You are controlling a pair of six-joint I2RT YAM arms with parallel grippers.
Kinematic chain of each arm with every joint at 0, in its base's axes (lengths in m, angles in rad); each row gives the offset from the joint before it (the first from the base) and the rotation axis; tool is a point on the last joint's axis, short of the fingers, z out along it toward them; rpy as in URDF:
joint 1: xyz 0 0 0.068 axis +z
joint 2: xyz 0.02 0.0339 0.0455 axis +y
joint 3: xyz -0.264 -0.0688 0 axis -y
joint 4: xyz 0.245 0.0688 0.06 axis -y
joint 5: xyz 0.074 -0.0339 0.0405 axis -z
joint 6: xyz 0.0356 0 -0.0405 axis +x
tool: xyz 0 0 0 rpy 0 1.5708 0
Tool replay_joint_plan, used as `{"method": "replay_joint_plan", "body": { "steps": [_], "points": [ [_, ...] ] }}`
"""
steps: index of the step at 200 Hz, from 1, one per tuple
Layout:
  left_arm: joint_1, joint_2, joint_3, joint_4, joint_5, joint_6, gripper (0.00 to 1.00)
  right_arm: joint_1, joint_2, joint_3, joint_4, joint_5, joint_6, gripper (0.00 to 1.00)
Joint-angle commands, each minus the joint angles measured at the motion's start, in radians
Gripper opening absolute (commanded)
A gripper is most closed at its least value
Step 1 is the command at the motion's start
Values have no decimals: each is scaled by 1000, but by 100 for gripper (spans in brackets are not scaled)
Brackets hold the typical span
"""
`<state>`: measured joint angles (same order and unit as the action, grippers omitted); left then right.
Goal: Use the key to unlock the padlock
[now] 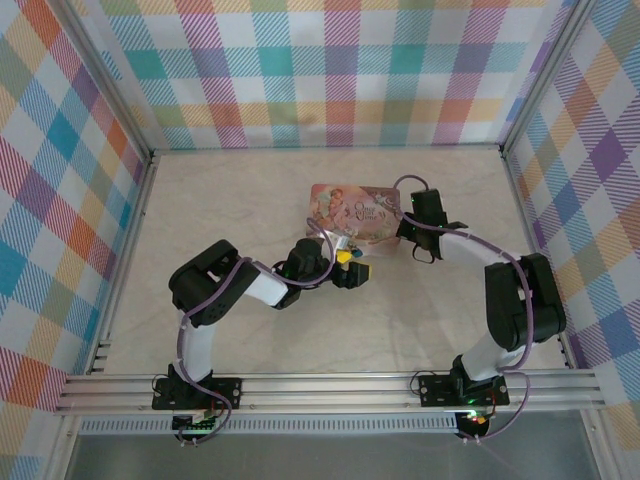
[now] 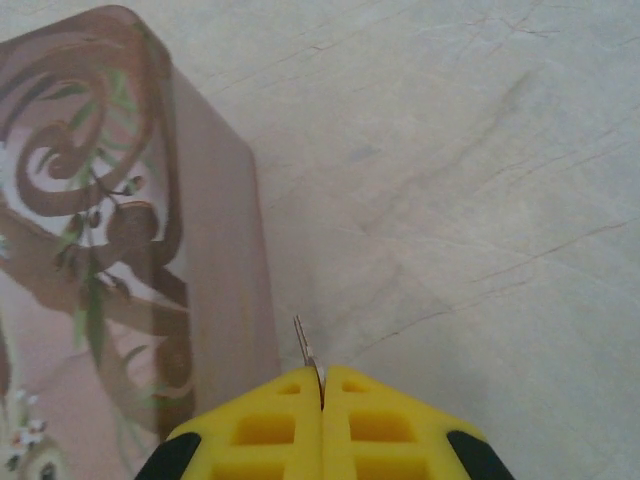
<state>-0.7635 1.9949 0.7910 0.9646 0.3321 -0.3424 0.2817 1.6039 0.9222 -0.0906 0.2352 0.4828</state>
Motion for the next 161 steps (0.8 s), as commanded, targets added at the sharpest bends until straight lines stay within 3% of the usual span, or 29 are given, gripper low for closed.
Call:
{"method": "replay_joint_plan", "body": {
  "steps": [1, 40, 84, 140, 161],
  "points": [
    [-4, 3, 5, 105, 17, -22, 94, 8, 11, 21, 22, -23, 2, 0],
    [6, -21, -2, 114, 116, -23, 89, 9, 5, 21, 26, -33, -9, 0],
    [6, -18, -16, 129, 133, -42, 84, 15, 9, 30, 28, -42, -9, 0],
    [7, 10, -15, 110, -4, -63, 90, 27, 4, 25, 30, -41, -7, 0],
    [9, 43, 9, 127, 9, -85, 90, 34, 4, 23, 31, -40, -7, 0]
  ]
}}
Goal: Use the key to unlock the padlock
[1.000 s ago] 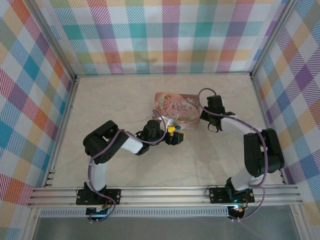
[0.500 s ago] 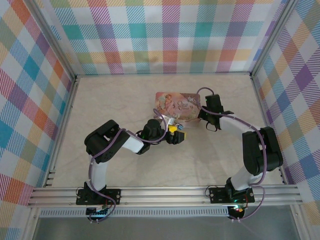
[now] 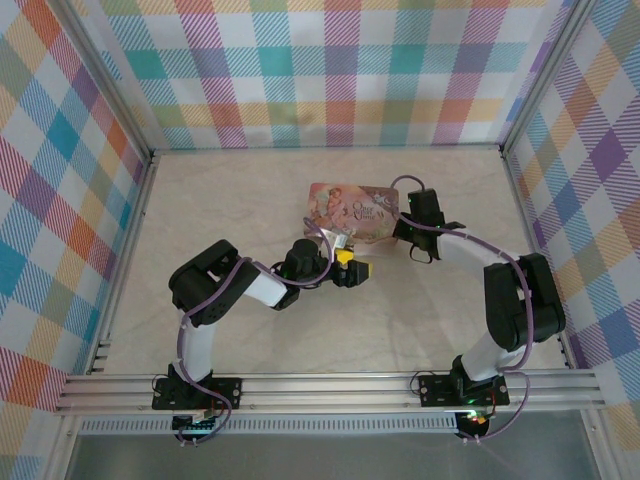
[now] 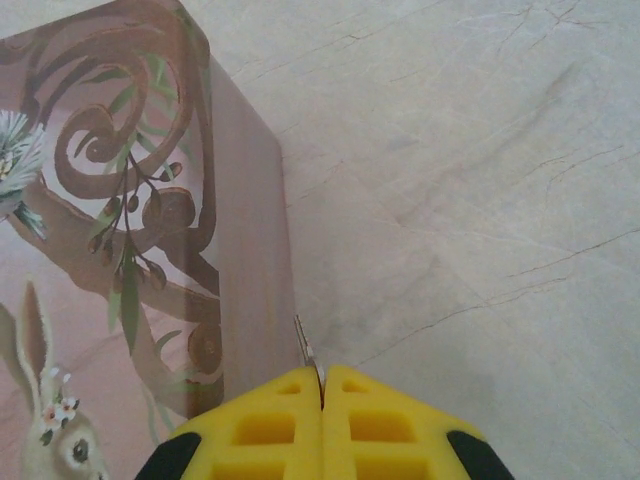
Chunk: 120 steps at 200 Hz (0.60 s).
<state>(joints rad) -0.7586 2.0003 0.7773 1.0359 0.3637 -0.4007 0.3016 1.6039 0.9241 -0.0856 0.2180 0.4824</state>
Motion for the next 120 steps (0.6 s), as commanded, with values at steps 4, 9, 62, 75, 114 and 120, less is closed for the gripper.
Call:
{"method": "replay_joint_plan", "body": {
  "steps": [4, 9, 62, 75, 114, 120],
  "points": [
    [4, 40, 27, 52, -22, -28, 90, 14, 3, 21, 26, -21, -8, 0],
    [4, 40, 27, 49, -25, -29, 90, 14, 1, 20, 27, -19, -8, 0],
    [4, -83, -103, 5, -145, 10, 95, 16, -10, 28, 19, -15, -12, 0],
    [4, -114, -131, -16, -171, 22, 96, 17, -10, 30, 17, -17, -10, 0],
    [4, -153, -142, -82, -237, 61, 97, 37, -6, 41, 16, -16, -7, 0],
    [4, -149, -134, -90, -243, 67, 97, 40, -4, 42, 16, -15, -8, 0]
  ]
}}
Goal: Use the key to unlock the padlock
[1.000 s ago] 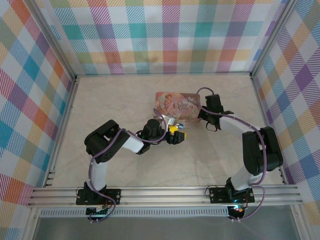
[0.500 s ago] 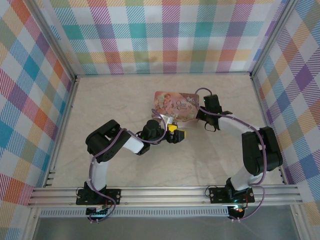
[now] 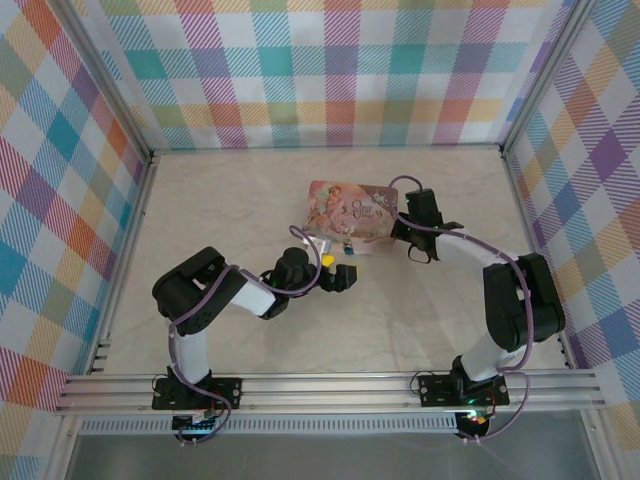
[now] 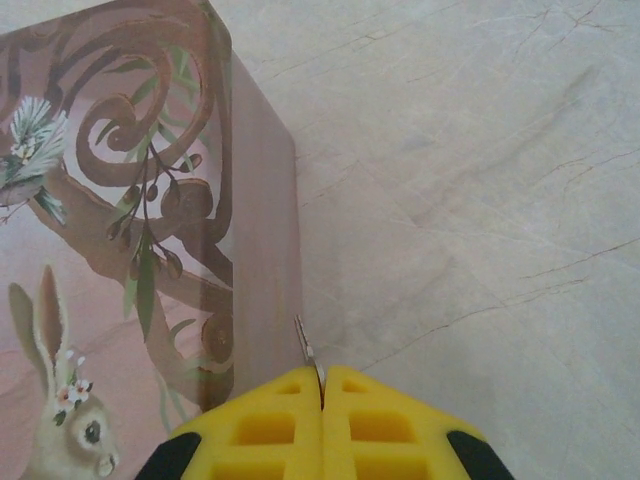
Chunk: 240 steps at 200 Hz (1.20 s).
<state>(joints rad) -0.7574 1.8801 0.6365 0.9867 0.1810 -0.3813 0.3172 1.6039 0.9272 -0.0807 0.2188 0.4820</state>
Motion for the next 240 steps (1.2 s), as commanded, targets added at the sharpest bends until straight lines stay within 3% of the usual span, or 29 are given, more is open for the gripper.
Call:
{"method": "replay_joint_plan", "body": {
  "steps": [1, 66, 182, 240],
  "points": [
    [3, -28, 8, -42, -63, 49, 97, 25, -4, 39, 11, -16, -8, 0],
    [3, 51, 118, -80, -102, 70, 98, 54, 14, 56, 14, -19, -3, 0],
    [31, 87, 142, 21, 100, 10, 91, 85, 5, 67, 13, -12, -7, 0],
    [80, 100, 101, 118, 132, -80, 91, 85, -9, 57, 13, -7, -6, 0]
  ]
}}
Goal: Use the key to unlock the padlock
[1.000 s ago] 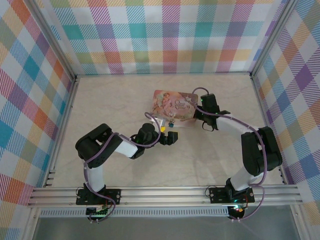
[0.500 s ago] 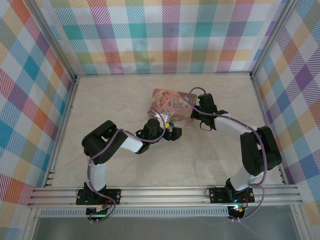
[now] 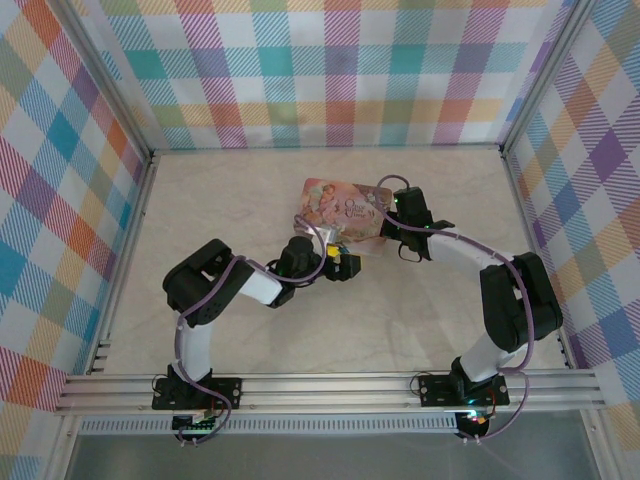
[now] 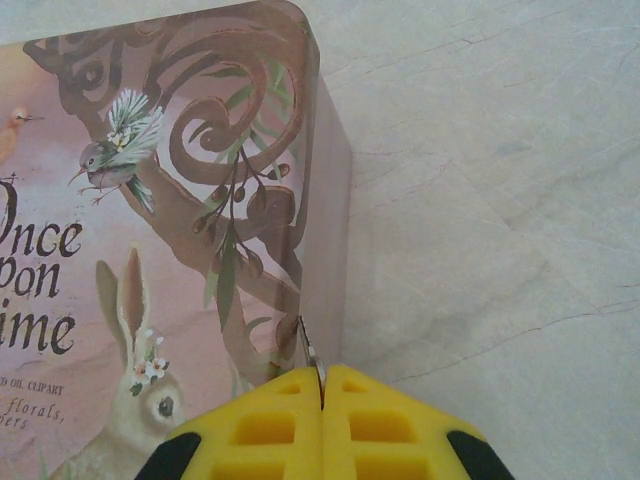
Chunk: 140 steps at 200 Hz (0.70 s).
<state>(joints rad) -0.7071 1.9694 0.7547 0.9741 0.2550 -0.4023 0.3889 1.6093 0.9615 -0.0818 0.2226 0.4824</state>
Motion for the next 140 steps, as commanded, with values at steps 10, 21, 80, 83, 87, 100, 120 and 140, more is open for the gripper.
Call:
{"method": "replay_joint_plan", "body": {
  "steps": [10, 21, 80, 83, 87, 100, 120, 140],
  "points": [
    [35, 18, -19, 152, 78, -71, 90, 13, -15, 25, 13, -12, -7, 0],
    [38, 22, -21, 176, 92, -84, 89, 13, -15, 28, 10, -12, -7, 0],
    [43, 43, -1, 169, 130, -104, 89, 16, -22, 30, 8, -8, -9, 0],
    [43, 45, 1, 169, 134, -105, 89, 16, -22, 29, 8, -8, -8, 0],
    [43, 48, 3, 172, 142, -110, 89, 16, -22, 28, 9, -7, -8, 0],
    [43, 59, 5, 192, 157, -120, 88, 18, -20, 28, 9, -7, -8, 0],
    [43, 71, 9, 215, 187, -131, 83, 19, -16, 30, 9, -6, -10, 0],
    [41, 73, 6, 212, 180, -135, 84, 19, -16, 31, 9, -6, -10, 0]
  ]
}}
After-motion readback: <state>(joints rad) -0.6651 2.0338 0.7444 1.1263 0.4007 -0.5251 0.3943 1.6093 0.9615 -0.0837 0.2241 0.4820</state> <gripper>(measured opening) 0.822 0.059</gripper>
